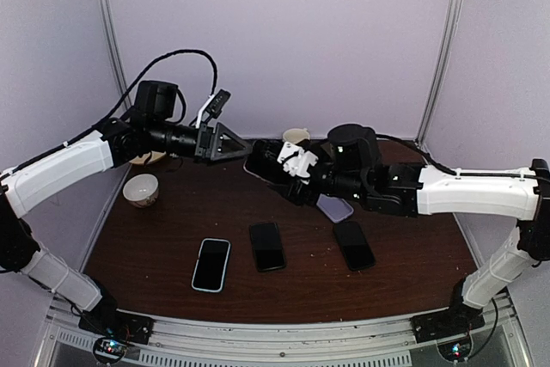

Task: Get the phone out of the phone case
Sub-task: Pass from the left arm to the right, then place the phone at the center of the board.

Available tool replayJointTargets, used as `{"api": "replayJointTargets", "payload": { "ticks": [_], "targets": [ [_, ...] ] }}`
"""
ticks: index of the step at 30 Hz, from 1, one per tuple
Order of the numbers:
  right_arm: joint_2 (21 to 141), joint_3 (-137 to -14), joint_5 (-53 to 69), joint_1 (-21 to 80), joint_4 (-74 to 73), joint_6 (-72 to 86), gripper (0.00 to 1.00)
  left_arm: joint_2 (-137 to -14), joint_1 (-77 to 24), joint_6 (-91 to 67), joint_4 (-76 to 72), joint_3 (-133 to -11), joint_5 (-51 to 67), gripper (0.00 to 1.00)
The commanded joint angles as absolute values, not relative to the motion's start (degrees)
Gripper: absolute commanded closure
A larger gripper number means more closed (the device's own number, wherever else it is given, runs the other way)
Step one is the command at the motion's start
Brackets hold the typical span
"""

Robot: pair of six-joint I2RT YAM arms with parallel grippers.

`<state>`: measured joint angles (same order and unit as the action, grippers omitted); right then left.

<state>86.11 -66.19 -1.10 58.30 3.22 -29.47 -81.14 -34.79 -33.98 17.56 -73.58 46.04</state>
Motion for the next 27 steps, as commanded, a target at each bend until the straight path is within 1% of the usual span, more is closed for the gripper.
{"api": "replayJointTargets", "payload": {
  "ticks": [1, 3, 8, 11, 13, 19, 24, 27],
  "targets": [
    [82.5, -65.4, -5.2, 56.4, 3.9, -24.2, 0.63, -78.3, -34.1, -30.9, 16.4, -73.6, 42.2, 0.22],
    [82.3, -65.6, -5.6, 54.0, 1.0, -20.6, 0.63, -77.3, -34.1, -26.4, 19.7, -74.0, 36.7, 0.17],
    [81.9, -65.7, -6.9, 46.5, -6.2, -11.0, 0.64, -74.5, -34.1, -16.6, 27.5, -75.0, 19.7, 0.1],
    [82.6, -66.1, -3.6, 40.3, -11.2, -4.7, 0.64, -73.6, -34.1, -12.6, 28.7, -74.5, 15.4, 0.03],
    [83.9, -66.8, -0.4, 36.4, -14.4, -2.1, 0.63, -73.1, -34.1, -11.0, 28.7, -73.9, 14.0, 0.02],
    [90.0, -70.5, 1.5, 28.3, -22.3, -0.6, 0.64, -72.5, -34.1, -8.2, 28.8, -73.0, 11.6, 0.03],
    [96.7, -73.3, 3.4, 22.4, -23.8, 4.7, 0.65, -73.4, -34.1, -7.7, 30.6, -73.7, 8.0, 0.02],
    [100.3, -73.8, 2.2, 21.2, -22.4, 6.5, 0.66, -73.7, -34.1, -6.8, 31.2, -73.8, 5.6, 0.02]
  ]
}}
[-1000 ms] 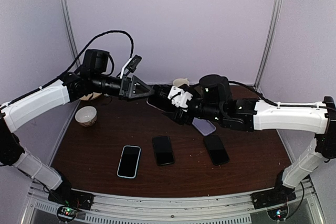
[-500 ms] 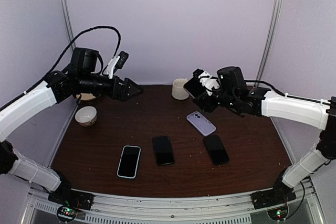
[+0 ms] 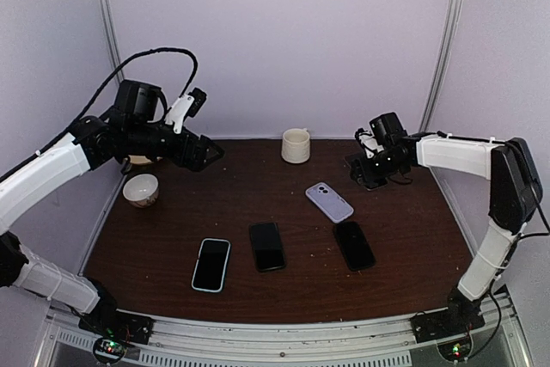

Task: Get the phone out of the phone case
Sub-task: Place the phone at the center of the board.

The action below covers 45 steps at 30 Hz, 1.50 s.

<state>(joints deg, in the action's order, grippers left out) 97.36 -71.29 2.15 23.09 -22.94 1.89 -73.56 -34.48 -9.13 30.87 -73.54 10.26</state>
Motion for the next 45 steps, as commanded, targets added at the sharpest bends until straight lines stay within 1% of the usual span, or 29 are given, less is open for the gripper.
{"api": "replayJointTargets", "payload": {
  "ticks": [1, 3, 5, 8, 10, 15, 18, 20, 25, 28, 40, 45],
  "targets": [
    [101.5, -74.0, 1.2, 21.2, -22.1, 6.9, 0.67, -73.7, -34.1, -6.5, 31.3, -73.7, 4.8, 0.03],
    [103.7, -74.4, -0.5, 21.2, -21.6, 8.1, 0.69, -73.6, -34.1, -6.3, 31.3, -73.5, 2.5, 0.02],
    [105.9, -74.5, -2.1, 21.2, -20.3, 9.0, 0.69, -73.2, -34.0, -6.5, 31.2, -72.8, -2.8, 0.03],
    [109.2, -74.5, -2.8, 21.2, -18.6, 10.1, 0.67, -72.7, -33.7, -6.9, 31.0, -72.1, -8.8, 0.02],
    [111.0, -74.6, -3.5, 21.0, -17.8, 11.2, 0.65, -72.6, -33.4, -7.0, 31.2, -72.2, -10.6, 0.02],
    [113.7, -74.0, -4.4, 20.5, -14.6, 13.7, 0.62, -72.9, -33.1, -6.8, 31.3, -72.2, -8.8, 0.03],
    [114.5, -73.0, -3.7, 20.5, -12.1, 14.6, 0.59, -73.3, -33.1, -6.7, 31.3, -72.2, -7.9, 0.02],
    [114.9, -72.0, -3.0, 20.4, -10.2, 15.3, 0.56, -73.3, -33.1, -6.6, 31.2, -72.2, -7.6, 0.02],
    [115.6, -69.3, -2.3, 20.3, -6.5, 17.1, 0.43, -73.0, -33.1, -6.2, 31.3, -72.2, -7.5, 0.03],
    [115.4, -67.2, -2.3, 20.3, -3.4, 17.9, 0.4, -72.9, -33.0, -6.1, 31.2, -72.1, -7.2, 0.02],
    [114.3, -59.8, -1.2, 20.3, 5.2, 19.2, 0.34, -72.6, -32.8, -6.1, 31.2, -72.0, -6.5, 0.02],
    [112.7, -57.7, -1.0, 20.5, 7.4, 19.2, 0.3, -72.6, -32.7, -6.1, 31.2, -72.1, -6.6, 0.02]
  ]
}}
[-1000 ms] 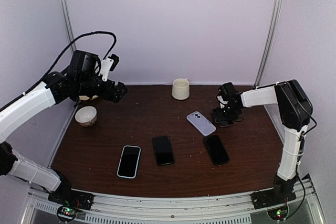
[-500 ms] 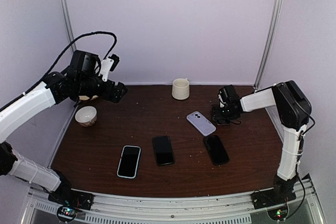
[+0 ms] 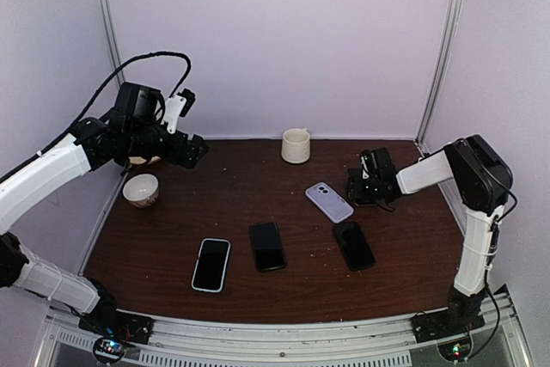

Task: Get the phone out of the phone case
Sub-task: Place the phone at the center of the board.

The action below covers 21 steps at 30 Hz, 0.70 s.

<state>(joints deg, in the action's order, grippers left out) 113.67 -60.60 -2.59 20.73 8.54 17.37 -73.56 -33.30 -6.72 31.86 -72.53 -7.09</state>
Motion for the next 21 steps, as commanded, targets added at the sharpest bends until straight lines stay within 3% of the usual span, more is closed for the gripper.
{"api": "replayJointTargets", "payload": {
  "ticks": [1, 15, 21],
  "targets": [
    [112.4, -57.3, -0.9, 20.5, 7.9, 19.2, 0.29, -72.6, -32.7, -6.0, 31.2, -72.1, -6.6, 0.02],
    [109.7, -54.6, -0.2, 20.9, 10.4, 19.3, 0.12, -72.3, -32.7, -6.0, 31.2, -72.0, -6.2, 0.02],
    [106.8, -55.1, -0.1, 21.2, 8.6, 18.5, 0.11, -72.2, -32.7, -6.0, 31.2, -71.8, -6.8, 0.02]
  ]
}}
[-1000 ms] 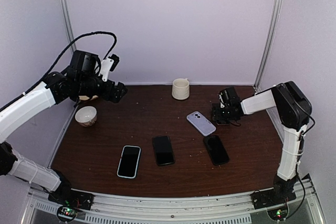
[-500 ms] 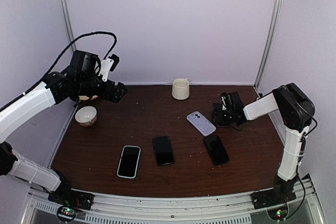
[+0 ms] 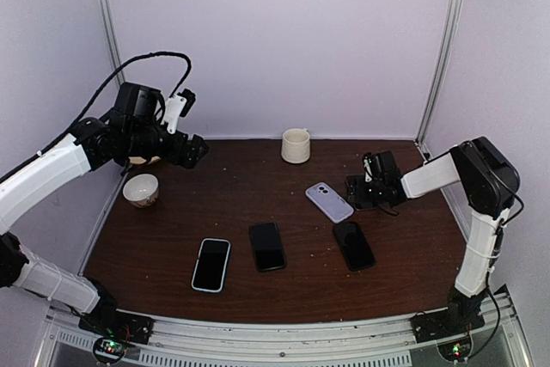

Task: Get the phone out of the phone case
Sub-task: Place the phone at the center of the board, then pick up the phone with the phone case at the center of the board.

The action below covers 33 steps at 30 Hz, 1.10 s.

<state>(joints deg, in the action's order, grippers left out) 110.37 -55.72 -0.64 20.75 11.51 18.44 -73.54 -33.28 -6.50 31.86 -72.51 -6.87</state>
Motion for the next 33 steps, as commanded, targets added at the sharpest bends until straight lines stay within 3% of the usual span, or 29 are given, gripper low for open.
{"api": "replayJointTargets", "payload": {
  "ticks": [1, 8, 13, 21, 33],
  "targets": [
    [105.9, -55.3, -0.1, 21.3, 7.9, 18.4, 0.1, -72.2, -32.7, -6.0, 31.2, -71.8, -7.0, 0.03],
    [98.0, -55.4, -3.4, 25.3, -0.8, 20.3, 0.1, -72.2, -32.6, -6.2, 31.2, -71.9, -7.9, 0.02],
    [92.8, -57.3, -7.4, 31.0, -14.7, 23.0, 0.1, -72.3, -32.5, -7.0, 31.4, -72.4, -7.9, 0.02],
    [85.9, -57.4, -6.9, 38.9, -33.0, 31.5, 0.03, -71.7, -32.1, -7.4, 31.7, -72.8, -6.3, 0.02],
    [88.7, -56.0, -3.7, 47.1, -42.8, 38.5, 0.01, -70.7, -32.0, -7.2, 31.6, -72.5, -4.9, 0.03]
  ]
}}
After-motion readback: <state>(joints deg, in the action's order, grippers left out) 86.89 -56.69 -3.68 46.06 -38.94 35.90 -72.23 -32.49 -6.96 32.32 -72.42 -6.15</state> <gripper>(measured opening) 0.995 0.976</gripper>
